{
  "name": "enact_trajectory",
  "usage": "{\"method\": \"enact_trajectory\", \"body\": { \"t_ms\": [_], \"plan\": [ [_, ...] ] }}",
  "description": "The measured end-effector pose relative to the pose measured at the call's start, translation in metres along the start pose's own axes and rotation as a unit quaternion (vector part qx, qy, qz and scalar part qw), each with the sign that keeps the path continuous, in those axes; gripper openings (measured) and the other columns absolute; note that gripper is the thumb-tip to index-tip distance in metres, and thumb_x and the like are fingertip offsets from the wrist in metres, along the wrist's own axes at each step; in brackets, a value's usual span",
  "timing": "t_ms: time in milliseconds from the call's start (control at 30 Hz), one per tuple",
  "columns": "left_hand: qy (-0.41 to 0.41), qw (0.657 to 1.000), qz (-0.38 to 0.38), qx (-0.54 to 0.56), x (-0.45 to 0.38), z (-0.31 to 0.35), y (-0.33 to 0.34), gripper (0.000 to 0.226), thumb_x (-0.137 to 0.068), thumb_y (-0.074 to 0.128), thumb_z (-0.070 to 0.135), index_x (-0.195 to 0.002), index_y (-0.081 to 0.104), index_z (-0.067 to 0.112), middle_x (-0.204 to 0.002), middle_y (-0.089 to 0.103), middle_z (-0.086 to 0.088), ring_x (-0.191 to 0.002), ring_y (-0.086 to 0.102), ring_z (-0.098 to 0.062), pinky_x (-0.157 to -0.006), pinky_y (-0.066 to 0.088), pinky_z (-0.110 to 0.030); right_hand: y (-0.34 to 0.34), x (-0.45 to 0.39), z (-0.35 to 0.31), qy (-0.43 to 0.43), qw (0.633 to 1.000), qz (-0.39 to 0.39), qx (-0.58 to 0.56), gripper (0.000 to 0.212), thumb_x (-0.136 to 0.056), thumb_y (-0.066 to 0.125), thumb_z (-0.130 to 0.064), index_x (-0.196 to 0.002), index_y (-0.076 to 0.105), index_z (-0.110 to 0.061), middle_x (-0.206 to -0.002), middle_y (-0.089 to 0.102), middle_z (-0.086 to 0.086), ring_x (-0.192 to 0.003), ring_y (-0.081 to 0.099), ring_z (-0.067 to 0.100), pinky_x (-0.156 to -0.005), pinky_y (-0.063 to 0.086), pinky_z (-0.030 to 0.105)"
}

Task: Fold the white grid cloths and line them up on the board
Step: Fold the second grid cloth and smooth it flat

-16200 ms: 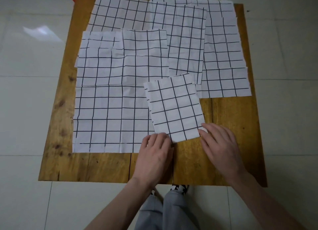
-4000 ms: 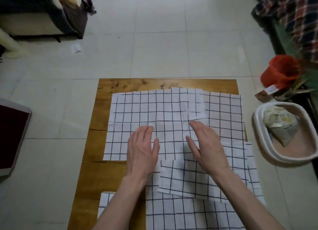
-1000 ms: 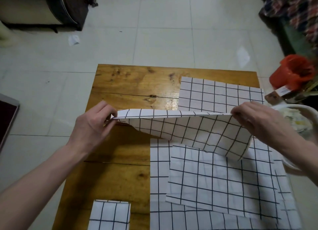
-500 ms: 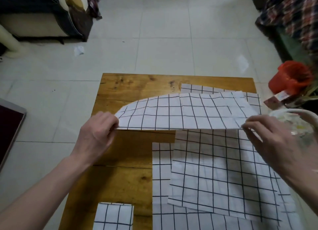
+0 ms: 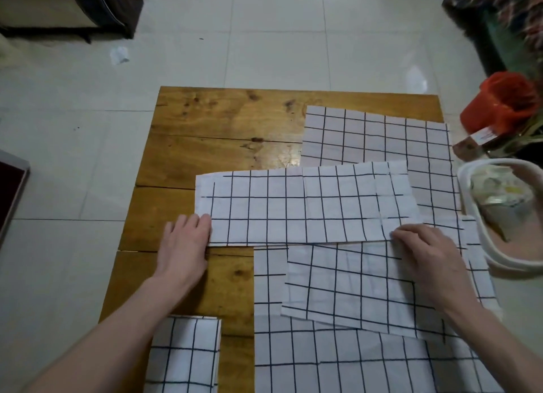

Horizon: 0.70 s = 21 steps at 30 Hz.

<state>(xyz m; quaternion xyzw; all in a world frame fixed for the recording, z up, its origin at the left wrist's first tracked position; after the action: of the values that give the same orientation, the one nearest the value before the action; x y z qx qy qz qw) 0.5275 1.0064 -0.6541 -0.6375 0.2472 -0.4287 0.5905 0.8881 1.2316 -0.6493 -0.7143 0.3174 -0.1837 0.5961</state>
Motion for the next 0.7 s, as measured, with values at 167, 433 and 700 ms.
{"method": "enact_trajectory", "body": {
  "t_ms": [167, 433, 700],
  "plan": [
    [0.012, 0.999, 0.031, 0.021, 0.031, 0.027, -0.010, 0.051, -0.079, 0.074, 0.013, -0.125, 0.055, 0.015, -0.120, 0.056, -0.004, -0.108, 0.051, -0.021, -0.098, 0.048, -0.038, -0.002, 0.017, -0.034, -0.012, 1.000, -0.009, -0.025, 0.041, -0.102, 0.058, -0.005, -0.143, 0.059, -0.003, -0.148, 0.059, 0.015, -0.139, 0.054, 0.036, -0.108, 0.047, 0.058],
    [0.262, 0.965, -0.017, -0.006, 0.049, 0.128, 0.047, 0.066, -0.111, 0.024, 0.044, -0.166, 0.012, 0.010, -0.174, 0.007, -0.009, -0.161, 0.004, -0.023, -0.128, 0.020, -0.046, 0.060, 0.009, -0.163, -0.123, 0.985, -0.117, 0.006, 0.072, -0.110, 0.022, -0.060, -0.163, 0.031, -0.012, -0.172, 0.024, 0.003, -0.159, 0.020, 0.016, -0.126, 0.021, 0.042],
    [0.204, 0.979, -0.007, -0.011, 0.054, 0.112, 0.065, 0.068, -0.111, 0.024, 0.050, -0.167, 0.007, 0.015, -0.175, 0.002, -0.004, -0.161, -0.002, -0.019, -0.126, 0.014, -0.044, 0.081, 0.009, -0.151, -0.078, 0.983, -0.165, 0.026, 0.074, -0.109, 0.016, -0.063, -0.165, 0.026, -0.017, -0.174, 0.019, -0.002, -0.160, 0.016, 0.016, -0.126, 0.018, 0.046]
  ]
}}
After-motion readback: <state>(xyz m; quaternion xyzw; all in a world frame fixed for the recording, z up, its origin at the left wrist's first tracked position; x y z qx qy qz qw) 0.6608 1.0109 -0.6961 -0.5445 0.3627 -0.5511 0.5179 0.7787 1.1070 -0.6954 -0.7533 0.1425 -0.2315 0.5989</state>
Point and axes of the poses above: each hand's wrist, its own x-axis away from the middle knuckle, its own y-axis out of the palm, z = x × y, the point moved 9 cm from there along -x, towards the middle knuckle
